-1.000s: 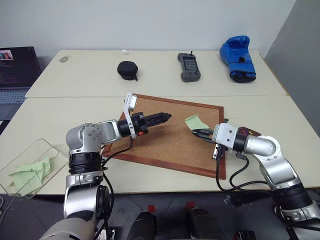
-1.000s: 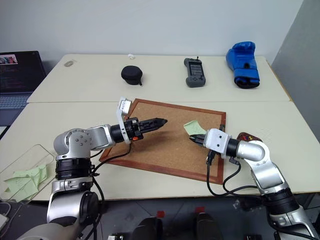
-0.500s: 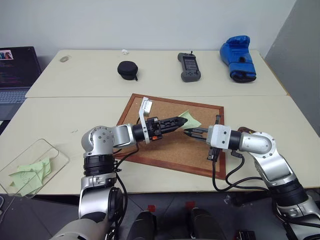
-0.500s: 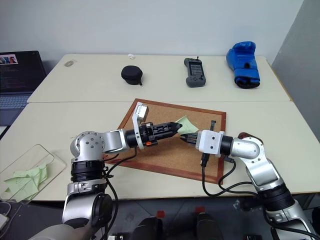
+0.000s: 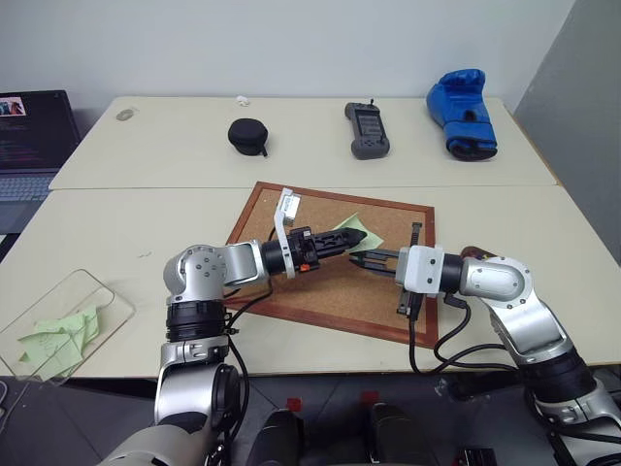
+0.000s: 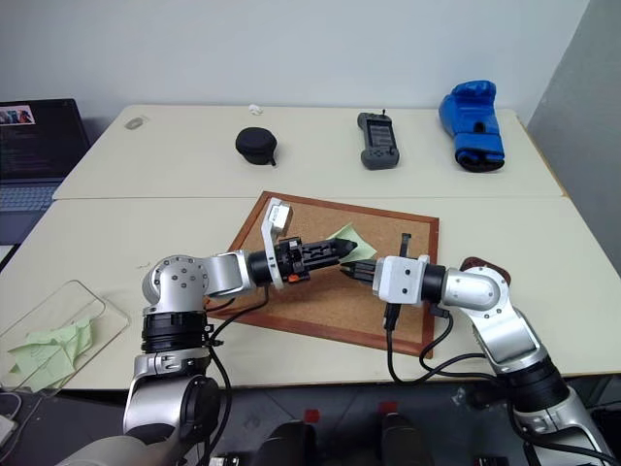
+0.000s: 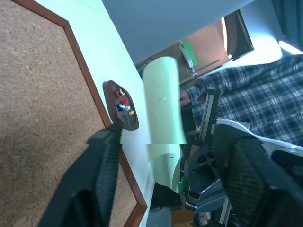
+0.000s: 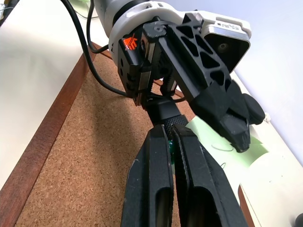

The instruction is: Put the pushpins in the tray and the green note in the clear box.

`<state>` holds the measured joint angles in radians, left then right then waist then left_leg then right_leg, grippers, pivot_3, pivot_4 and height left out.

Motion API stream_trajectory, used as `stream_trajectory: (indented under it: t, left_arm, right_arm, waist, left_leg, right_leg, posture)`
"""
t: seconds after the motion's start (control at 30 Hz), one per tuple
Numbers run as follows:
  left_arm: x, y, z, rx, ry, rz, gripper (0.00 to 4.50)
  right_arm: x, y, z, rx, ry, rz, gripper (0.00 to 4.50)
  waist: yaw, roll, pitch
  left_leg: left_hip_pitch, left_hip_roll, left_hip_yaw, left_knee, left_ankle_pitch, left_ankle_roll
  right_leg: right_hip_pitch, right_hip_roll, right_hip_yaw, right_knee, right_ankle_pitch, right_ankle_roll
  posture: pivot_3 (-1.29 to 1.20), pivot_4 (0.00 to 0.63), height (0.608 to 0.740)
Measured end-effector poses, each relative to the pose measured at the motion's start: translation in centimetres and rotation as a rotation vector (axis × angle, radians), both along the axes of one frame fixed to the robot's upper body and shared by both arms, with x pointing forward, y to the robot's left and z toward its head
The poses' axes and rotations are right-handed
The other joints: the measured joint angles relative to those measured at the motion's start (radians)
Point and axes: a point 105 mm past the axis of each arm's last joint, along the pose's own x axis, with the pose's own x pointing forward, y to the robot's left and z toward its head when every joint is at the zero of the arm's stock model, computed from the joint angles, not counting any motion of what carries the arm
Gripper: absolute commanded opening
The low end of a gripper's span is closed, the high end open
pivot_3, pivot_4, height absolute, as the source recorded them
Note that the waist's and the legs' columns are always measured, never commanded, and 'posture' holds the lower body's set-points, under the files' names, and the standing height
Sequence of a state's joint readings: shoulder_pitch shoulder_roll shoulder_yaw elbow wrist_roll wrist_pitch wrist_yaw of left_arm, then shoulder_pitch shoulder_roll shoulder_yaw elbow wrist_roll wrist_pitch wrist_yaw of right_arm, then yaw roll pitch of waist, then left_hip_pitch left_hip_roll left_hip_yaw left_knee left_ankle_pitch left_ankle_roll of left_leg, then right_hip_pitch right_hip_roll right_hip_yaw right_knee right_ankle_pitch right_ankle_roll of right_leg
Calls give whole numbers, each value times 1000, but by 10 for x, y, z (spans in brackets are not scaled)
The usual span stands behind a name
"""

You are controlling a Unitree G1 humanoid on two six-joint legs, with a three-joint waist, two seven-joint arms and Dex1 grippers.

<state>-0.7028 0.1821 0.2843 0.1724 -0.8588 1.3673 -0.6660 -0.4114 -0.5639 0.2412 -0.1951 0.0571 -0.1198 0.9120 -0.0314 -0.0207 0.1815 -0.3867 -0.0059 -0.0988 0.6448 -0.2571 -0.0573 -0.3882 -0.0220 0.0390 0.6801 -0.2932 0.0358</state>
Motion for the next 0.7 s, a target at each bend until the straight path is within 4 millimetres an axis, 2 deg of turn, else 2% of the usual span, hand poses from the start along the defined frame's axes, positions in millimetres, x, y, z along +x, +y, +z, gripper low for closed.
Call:
stream_trajectory:
  t: [0.07,0.2,0.43,0.7]
  left_arm:
    - [1,0,0,-4,-1,3,2205]
    - [1,1,1,-12,-3,4,1251]
    - [1,1,2,-14,-9,8,36]
    - [3,0,2,-8,-11,8,36]
  right_arm:
    - [0,0,1,0,-1,0,0]
    - [0,1,1,5,3,0,0]
    - [1,4,4,12,-5,5,0]
    - [3,4,5,14,0,1,0]
  waist:
    - [0,0,0]
    - [0,0,0]
    - [0,0,0]
    - [0,0,0]
  left_leg:
    - [0,0,0,0,0,0]
    - [0,0,0,0,0,0]
    - [0,0,0,0,0,0]
    - [0,0,0,0,0,0]
  right_leg:
    - [0,0,0,0,0,0]
    - [0,0,0,0,0,0]
    - [0,0,0,0,0,0]
    - [0,0,0,0,0,0]
  posture:
    - [0,150,740]
    - [0,150,740]
    - [0,150,740]
    - [0,150,740]
